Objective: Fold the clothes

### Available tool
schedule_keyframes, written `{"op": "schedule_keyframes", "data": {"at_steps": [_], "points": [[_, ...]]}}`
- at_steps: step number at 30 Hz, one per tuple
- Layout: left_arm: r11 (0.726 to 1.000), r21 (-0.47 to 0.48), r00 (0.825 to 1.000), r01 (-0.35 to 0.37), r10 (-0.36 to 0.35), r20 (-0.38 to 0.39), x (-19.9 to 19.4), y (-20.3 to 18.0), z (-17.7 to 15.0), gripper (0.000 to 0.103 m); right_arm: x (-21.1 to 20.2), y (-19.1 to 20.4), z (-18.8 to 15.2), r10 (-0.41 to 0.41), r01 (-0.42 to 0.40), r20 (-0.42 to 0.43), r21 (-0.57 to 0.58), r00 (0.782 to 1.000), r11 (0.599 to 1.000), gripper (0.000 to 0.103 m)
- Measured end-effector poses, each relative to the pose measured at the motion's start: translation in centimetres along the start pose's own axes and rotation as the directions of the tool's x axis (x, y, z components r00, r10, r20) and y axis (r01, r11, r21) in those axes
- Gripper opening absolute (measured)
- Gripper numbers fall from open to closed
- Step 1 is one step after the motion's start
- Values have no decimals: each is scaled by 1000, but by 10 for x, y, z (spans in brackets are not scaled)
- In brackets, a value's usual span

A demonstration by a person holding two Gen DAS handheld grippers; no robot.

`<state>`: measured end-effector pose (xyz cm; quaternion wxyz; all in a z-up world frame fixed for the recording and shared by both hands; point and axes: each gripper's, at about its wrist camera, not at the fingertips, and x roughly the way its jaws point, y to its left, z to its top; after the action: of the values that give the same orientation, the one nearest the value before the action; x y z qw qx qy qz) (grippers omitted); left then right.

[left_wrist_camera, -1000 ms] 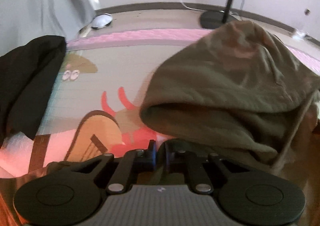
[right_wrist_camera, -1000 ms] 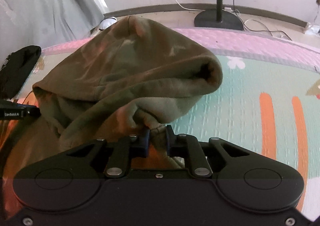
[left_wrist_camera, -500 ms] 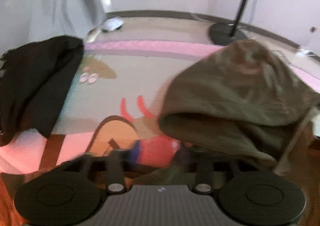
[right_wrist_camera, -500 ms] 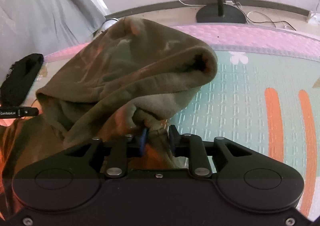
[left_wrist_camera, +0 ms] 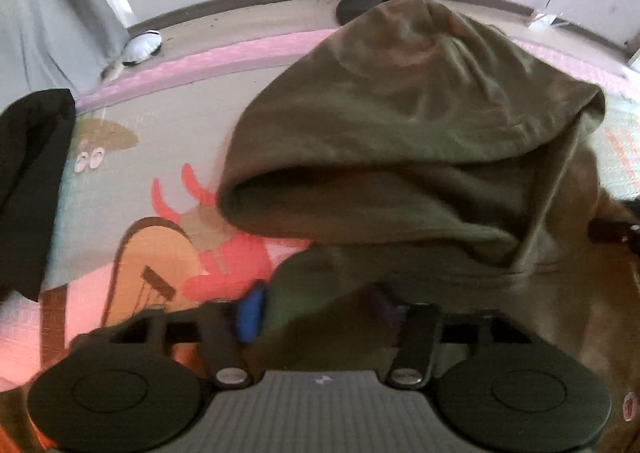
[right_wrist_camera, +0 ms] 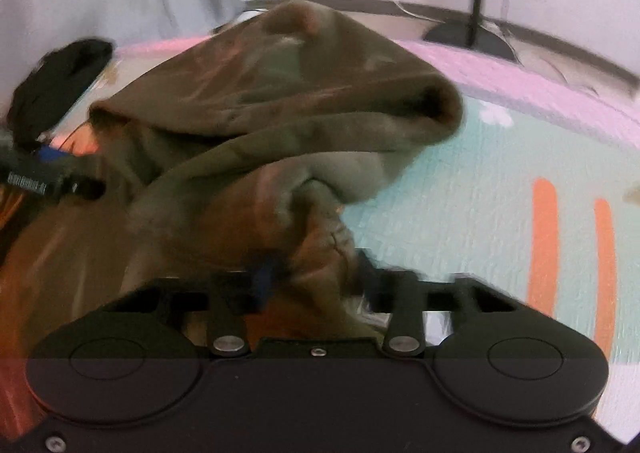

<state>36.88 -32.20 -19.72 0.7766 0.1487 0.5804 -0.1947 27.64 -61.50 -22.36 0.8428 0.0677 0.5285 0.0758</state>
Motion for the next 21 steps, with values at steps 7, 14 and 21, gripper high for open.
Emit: {"op": "schedule_keyframes", "data": {"at_steps": [7,14,21], "points": [[998,39,998,-54,53,29,-3,-19,8,16,-3,6,3,-40,41,51,-13,998,999,6],[991,-61,993,-116,117,28,7,-16,27,15,11,3,18,-92,84,80,92,993,992,5],[983,-121,990,-140,143,14,6,-9,34,22,14,-2,20,-84,73,82,131,993,989,6]]}}
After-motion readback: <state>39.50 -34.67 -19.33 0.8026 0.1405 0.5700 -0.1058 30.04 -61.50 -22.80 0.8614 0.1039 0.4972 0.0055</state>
